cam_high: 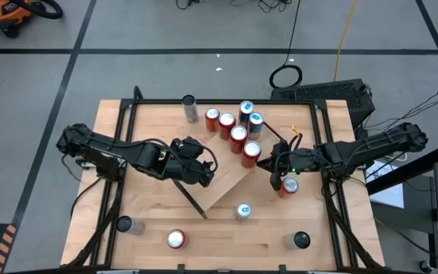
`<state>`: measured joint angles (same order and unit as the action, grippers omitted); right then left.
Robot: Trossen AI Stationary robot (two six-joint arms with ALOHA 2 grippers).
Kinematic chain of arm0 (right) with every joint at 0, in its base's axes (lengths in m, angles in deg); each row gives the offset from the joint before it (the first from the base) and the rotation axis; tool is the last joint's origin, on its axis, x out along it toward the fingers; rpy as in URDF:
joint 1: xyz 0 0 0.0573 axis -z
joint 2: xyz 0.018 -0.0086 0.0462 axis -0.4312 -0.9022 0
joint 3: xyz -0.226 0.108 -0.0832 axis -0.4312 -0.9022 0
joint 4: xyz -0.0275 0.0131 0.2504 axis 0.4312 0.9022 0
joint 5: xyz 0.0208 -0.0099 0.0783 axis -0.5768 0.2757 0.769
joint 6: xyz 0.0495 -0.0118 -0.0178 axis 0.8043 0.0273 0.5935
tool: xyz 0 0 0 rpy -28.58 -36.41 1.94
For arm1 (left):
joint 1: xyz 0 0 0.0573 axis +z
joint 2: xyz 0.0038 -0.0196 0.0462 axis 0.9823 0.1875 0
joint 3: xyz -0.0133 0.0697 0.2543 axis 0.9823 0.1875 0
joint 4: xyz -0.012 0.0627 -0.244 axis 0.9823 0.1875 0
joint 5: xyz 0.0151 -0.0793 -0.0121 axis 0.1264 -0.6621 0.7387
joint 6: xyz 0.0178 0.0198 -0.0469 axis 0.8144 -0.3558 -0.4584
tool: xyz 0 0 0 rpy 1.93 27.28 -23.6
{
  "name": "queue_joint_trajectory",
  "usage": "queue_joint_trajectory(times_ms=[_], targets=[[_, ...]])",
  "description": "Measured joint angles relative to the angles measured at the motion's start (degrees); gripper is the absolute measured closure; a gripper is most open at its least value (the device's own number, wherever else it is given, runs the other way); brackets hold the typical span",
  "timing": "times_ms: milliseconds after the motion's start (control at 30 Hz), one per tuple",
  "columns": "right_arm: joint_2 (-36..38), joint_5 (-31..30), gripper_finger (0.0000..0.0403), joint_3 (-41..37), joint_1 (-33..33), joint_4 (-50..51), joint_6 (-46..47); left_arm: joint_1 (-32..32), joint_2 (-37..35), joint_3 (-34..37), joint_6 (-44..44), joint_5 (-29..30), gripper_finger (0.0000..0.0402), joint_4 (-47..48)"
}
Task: Place canned beverage on shelf
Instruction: Put the blue soda can on the shelf
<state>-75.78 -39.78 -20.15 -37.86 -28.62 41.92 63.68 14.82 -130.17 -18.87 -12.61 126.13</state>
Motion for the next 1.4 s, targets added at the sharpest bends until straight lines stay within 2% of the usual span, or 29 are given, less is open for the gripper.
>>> queue_joint_trajectory(times_ms=[167,533,867,1033,1200,1400], targets=[[0.0,0.42,0.0403,0.0,-0.16,0.0,0.73,-0.07,0.0,0.0,-0.01,-0.75,0.0149,-0.01],[0.38,9.04,0.0403,0.76,-4.14,0.74,11.82,-3.6,0.0,0.0,-0.06,-3.54,0.0149,-1.56],[-0.16,9.07,0.0403,6.85,-9.77,0.85,17.0,-8.44,0.0,0.0,0.17,-3.5,0.0149,-4.45],[-3.31,9.06,0.0398,10.36,-12.66,1.44,17.09,-10.07,0.0,0.0,0.52,-3.41,0.0149,-4.7],[-9.57,9.22,0.0368,15.13,-15.28,3.94,18.27,-11.62,0.0,0.0,0.53,-3.22,0.0149,-4.72],[-18.75,9.02,0.0291,22.1,-17.66,8.38,13.93,-12.81,0.0,0.0,0.5,-2.9,0.0149,-4.7]])
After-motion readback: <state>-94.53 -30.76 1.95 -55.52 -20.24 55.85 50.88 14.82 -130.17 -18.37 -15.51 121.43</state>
